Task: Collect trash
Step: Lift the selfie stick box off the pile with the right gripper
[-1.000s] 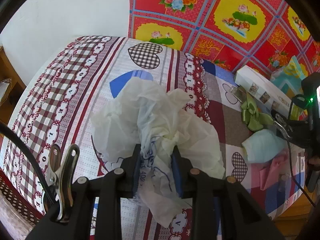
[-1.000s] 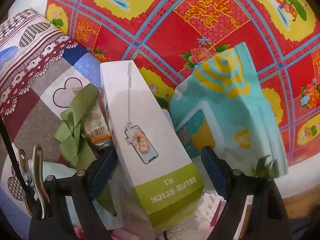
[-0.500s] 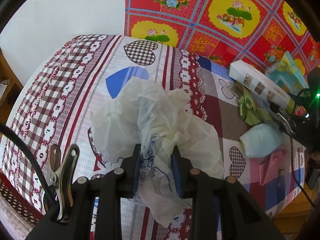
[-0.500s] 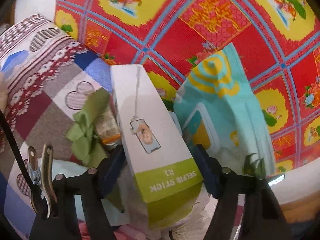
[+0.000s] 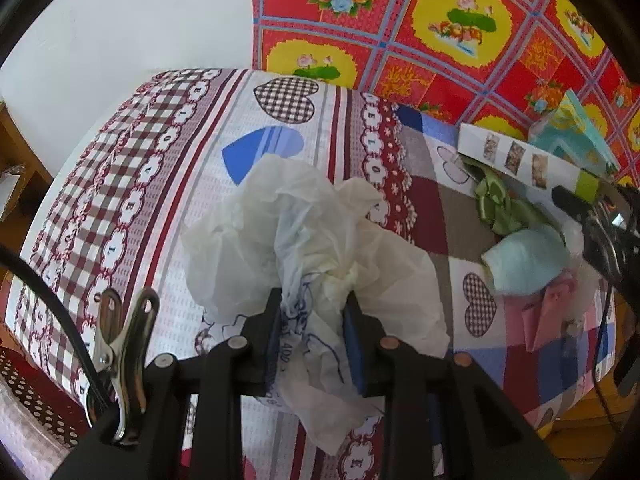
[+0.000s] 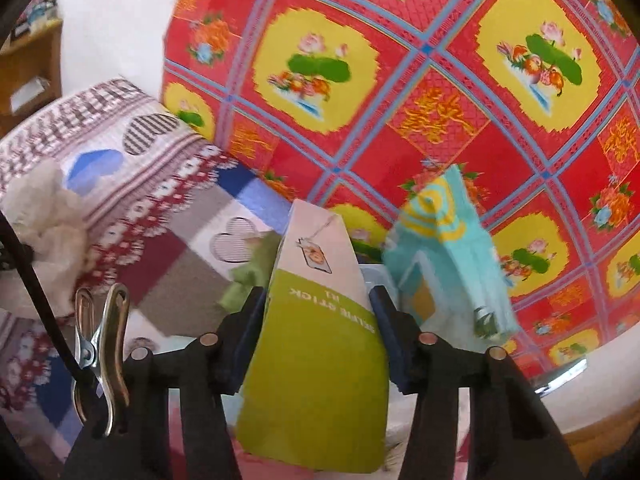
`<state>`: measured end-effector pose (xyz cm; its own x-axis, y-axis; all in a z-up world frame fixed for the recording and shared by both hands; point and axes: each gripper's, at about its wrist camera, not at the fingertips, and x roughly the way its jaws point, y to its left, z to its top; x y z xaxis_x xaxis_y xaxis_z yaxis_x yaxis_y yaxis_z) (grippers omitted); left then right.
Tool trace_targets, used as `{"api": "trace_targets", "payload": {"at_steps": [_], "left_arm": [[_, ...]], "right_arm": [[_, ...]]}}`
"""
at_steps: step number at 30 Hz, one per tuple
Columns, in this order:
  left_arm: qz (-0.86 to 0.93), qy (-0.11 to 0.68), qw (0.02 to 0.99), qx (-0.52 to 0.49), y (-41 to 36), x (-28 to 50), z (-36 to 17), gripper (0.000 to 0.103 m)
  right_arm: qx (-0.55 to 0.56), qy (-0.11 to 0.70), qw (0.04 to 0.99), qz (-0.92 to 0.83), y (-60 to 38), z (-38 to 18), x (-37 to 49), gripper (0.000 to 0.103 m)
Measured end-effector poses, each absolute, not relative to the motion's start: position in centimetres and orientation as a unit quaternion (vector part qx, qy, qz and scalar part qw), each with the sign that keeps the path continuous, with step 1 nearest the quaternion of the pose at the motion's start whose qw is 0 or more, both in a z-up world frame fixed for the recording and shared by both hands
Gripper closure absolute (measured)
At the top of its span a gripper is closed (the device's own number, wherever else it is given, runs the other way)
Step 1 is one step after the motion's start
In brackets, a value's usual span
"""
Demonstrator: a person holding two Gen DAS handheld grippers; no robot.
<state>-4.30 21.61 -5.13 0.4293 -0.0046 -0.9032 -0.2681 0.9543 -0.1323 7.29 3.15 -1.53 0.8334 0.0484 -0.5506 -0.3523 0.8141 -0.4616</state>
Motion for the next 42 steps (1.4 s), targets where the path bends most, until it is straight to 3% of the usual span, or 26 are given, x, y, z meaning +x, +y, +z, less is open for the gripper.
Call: {"api": "trace_targets", "payload": {"at_steps": [16, 21, 26, 32, 34, 36, 42], "left_arm": [[0.099, 0.543, 0.824, -0.124, 21.2, -5.6, -5.2, 0.074], [0.101, 0.545, 0.824, -0.119, 20.3, -5.3, -5.2, 0.074], [0.103, 0.550, 0.820, -0.117, 19.4, -5.3, -5.3, 0.074], [0.109, 0.553, 0.818, -0.117, 18.8, -5.7, -5.3, 0.074], [0.114, 0.552, 0.818, -0.117, 18.7, -5.8, -5.2, 0.074], [0.120, 0.551, 0.817, -0.118, 18.7, -5.9, -5.0, 0.074], [0.136, 0.544, 0.820, -0.117, 18.5, -6.2, -4.3, 0.074]], "right_arm": [[-0.118, 0.363, 0.897, 0.222, 0.2, -7.6, 4.3, 0.048], [-0.062, 0.377, 0.893, 0.238, -0.7, -7.7, 4.2, 0.022], [-0.072, 0.402, 0.884, 0.228, 0.5, -8.3, 5.4, 0.019], [-0.116, 0.413, 0.878, 0.213, 2.2, -9.2, 6.7, 0.019], [-0.125, 0.414, 0.876, 0.216, 2.2, -9.1, 6.8, 0.024], [-0.133, 0.405, 0.878, 0.216, 2.1, -9.0, 6.7, 0.043], [-0.129, 0.383, 0.884, 0.236, 1.2, -7.9, 6.1, 0.048]]}}
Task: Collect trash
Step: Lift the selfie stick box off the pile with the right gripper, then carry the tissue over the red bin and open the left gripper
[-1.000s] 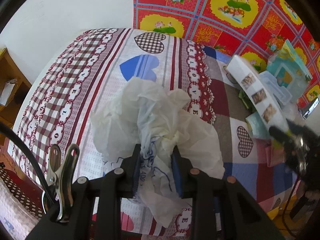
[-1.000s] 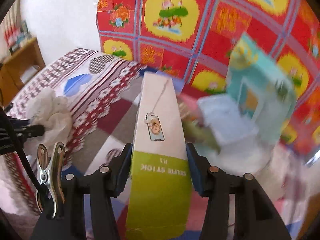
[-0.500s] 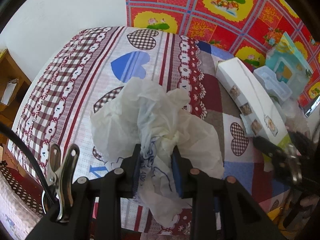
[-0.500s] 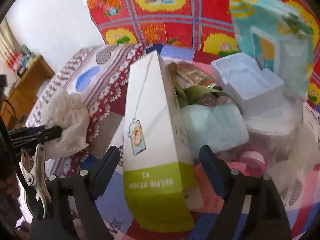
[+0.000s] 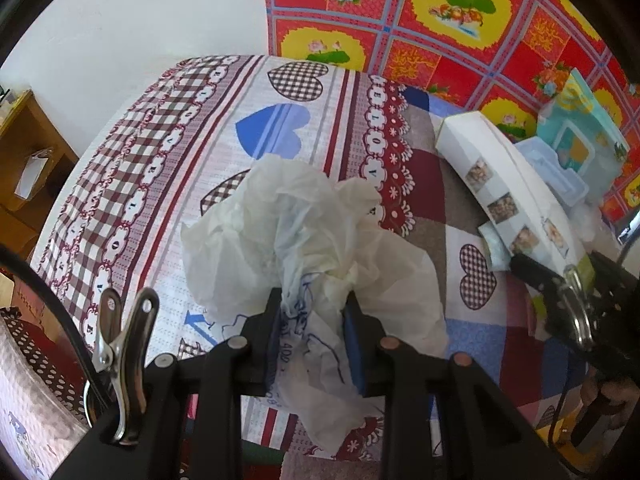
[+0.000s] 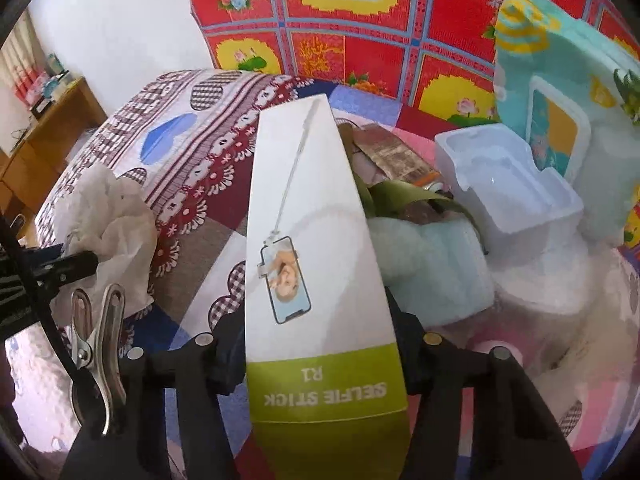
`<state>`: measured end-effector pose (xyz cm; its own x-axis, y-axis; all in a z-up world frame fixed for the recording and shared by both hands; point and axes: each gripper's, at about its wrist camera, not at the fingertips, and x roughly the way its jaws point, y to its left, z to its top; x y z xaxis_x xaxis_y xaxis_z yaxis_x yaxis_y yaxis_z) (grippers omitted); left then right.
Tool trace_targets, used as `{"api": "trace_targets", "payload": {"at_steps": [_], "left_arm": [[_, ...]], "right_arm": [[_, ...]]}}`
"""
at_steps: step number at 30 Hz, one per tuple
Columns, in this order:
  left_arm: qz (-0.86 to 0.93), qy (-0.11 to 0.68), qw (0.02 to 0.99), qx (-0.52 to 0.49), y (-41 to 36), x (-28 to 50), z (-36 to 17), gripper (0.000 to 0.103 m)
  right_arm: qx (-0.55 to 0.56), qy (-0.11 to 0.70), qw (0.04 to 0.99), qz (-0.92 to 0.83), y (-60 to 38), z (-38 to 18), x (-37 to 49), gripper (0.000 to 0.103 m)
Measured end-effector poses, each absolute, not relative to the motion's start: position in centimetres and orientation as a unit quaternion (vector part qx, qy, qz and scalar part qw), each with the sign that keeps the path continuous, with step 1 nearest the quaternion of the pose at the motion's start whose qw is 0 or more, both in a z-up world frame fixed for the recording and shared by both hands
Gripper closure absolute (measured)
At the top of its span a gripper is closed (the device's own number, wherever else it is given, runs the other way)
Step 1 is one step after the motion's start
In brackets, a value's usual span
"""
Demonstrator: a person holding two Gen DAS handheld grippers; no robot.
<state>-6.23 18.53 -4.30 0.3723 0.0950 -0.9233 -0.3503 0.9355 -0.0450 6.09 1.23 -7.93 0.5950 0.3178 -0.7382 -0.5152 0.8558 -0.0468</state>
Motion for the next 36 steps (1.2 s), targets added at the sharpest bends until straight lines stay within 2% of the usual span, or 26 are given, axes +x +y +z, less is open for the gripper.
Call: {"api": "trace_targets", "payload": {"at_steps": [6, 19, 36], "left_arm": [[0.151, 0.532, 0.827, -0.104, 18.3, -6.9, -2.9, 0.074], [0.173, 0.509, 0.835, -0.119, 21.2, -9.1, -1.0, 0.074], [0.171, 0.482, 0.852, -0.113, 35.6, -13.6, 0.8, 0.074]], "right_arm": [[-0.126, 0.345, 0.892, 0.263, 0.7, -6.4, 4.9, 0.048], [-0.118, 0.345, 0.873, 0.323, 2.7, -5.5, 3.1, 0.048], [-0.105, 0.345, 0.881, 0.306, 13.6, -4.5, -0.6, 0.048]]}}
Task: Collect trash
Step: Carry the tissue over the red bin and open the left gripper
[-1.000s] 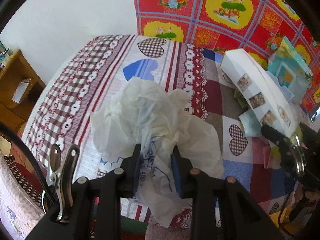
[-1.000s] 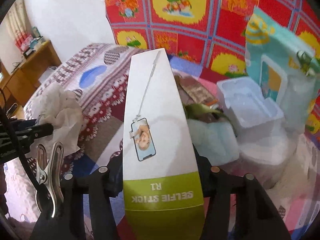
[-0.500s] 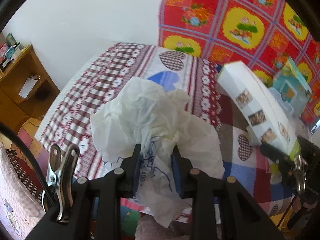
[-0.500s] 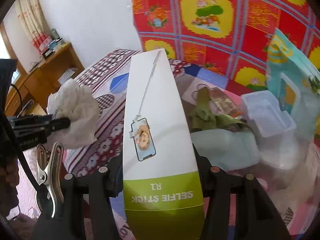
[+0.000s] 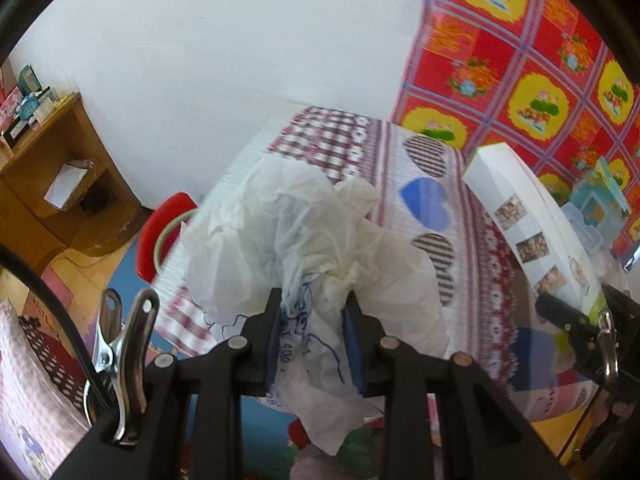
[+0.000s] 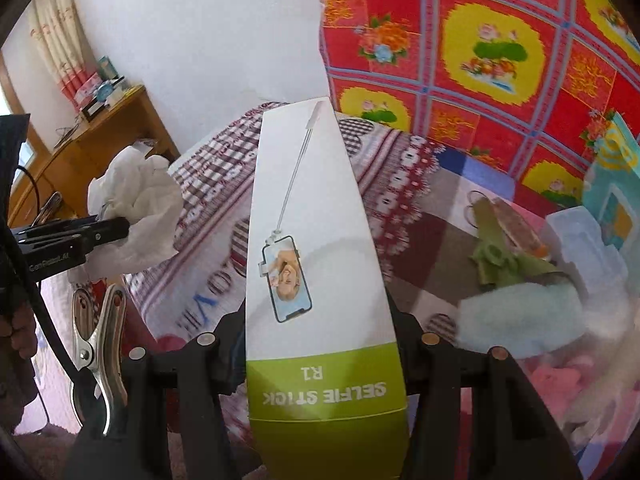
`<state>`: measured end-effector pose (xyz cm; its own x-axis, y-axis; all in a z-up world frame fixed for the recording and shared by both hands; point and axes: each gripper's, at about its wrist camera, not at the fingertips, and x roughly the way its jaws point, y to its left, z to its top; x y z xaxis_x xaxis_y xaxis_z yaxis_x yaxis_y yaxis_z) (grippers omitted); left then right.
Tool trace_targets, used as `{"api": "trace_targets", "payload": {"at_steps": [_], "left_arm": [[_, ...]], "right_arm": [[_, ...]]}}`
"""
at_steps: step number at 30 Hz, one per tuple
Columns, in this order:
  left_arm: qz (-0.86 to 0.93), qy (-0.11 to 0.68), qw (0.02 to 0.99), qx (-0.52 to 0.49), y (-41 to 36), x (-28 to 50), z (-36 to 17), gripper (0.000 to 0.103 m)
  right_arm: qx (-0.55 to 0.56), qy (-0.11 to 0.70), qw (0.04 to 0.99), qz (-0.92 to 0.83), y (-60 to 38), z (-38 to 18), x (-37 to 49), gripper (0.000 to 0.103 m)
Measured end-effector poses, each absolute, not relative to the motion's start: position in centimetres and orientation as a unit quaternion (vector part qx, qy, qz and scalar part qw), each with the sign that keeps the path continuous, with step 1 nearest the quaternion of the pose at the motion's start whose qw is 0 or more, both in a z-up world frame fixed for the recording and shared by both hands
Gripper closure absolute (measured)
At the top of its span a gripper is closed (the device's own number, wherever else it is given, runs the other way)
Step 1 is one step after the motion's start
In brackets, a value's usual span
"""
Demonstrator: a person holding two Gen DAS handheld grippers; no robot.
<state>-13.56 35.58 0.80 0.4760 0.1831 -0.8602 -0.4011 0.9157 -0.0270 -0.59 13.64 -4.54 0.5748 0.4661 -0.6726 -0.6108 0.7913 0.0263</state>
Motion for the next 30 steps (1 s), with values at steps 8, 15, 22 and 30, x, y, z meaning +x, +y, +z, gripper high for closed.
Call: {"api": "trace_targets", "payload": {"at_steps": [8, 15, 22, 30], "left_arm": [[0.182, 0.477, 0.852, -0.115, 42.3, -14.9, 1.2, 0.074], [0.208, 0.477, 0.843, -0.134, 46.8, -14.5, 0.5, 0.074], [0.242, 0.472, 0.831, -0.167, 51.4, -14.2, -0.6, 0.074], [0.265, 0.489, 0.806, -0.202, 58.4, -13.4, -3.2, 0.074]], "right_arm": [[-0.095, 0.345, 0.886, 0.294, 19.2, -4.6, -1.7, 0.048], [-0.111, 0.344, 0.879, 0.311, 23.4, -3.9, -0.6, 0.048], [-0.120, 0.344, 0.868, 0.337, 27.2, -3.4, 1.7, 0.048], [-0.137, 0.346, 0.862, 0.344, 31.2, -2.7, 3.1, 0.048]]}}
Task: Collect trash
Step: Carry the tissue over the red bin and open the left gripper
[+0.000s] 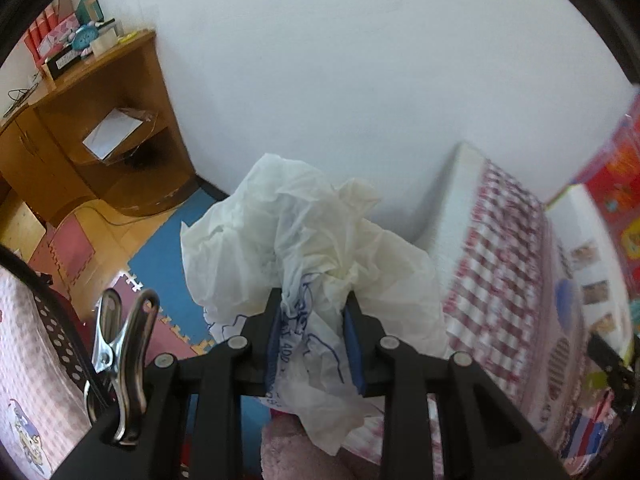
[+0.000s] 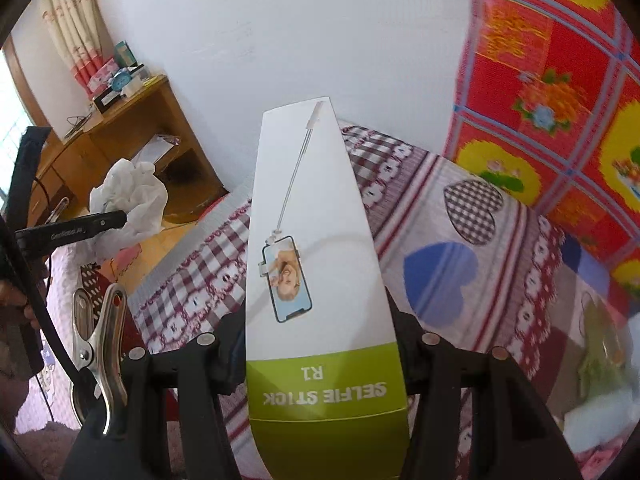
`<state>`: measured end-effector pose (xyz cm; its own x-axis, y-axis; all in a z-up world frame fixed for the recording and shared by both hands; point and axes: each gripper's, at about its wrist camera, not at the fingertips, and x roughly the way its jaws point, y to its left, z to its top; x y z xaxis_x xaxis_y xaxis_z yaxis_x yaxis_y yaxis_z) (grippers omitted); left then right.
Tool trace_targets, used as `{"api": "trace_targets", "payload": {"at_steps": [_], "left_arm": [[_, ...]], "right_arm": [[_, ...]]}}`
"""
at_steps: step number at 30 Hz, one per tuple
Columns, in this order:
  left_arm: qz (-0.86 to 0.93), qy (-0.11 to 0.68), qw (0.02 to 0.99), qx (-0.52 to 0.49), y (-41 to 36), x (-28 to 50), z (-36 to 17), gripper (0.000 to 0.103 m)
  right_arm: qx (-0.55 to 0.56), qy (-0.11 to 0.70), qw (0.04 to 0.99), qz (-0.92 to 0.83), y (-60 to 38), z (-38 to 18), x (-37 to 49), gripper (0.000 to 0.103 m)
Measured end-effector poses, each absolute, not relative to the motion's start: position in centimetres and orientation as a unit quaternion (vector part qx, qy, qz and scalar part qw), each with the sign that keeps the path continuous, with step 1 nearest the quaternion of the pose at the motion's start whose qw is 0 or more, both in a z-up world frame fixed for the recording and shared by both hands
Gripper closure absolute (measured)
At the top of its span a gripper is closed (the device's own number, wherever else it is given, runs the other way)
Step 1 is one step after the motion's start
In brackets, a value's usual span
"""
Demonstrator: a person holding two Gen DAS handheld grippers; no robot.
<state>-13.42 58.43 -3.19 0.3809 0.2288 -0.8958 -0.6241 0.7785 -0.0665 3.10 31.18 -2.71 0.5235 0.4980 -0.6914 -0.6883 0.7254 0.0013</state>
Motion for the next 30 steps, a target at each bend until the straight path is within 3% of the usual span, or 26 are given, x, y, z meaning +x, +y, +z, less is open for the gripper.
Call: {"api": "trace_targets", "payload": {"at_steps": [13, 27, 30], "left_arm": [[0.194, 0.559, 0.784, -0.187, 67.3, -6.5, -14.9, 0.074], [0.138, 0.614, 0.756, -0.180, 69.2, -1.2, -27.6, 0.074], [0.135, 0.620, 0.752, -0.177, 69.2, -0.7, -28.7, 0.063]], "right_arm": [[-0.101, 0.380, 0.882, 0.261, 37.2, -2.7, 4.3, 0.048], [-0.104, 0.396, 0.892, 0.193, 42.3, -2.1, 4.2, 0.048], [-0.109, 0.405, 0.889, 0.186, 42.8, -2.5, 4.3, 0.048]]}}
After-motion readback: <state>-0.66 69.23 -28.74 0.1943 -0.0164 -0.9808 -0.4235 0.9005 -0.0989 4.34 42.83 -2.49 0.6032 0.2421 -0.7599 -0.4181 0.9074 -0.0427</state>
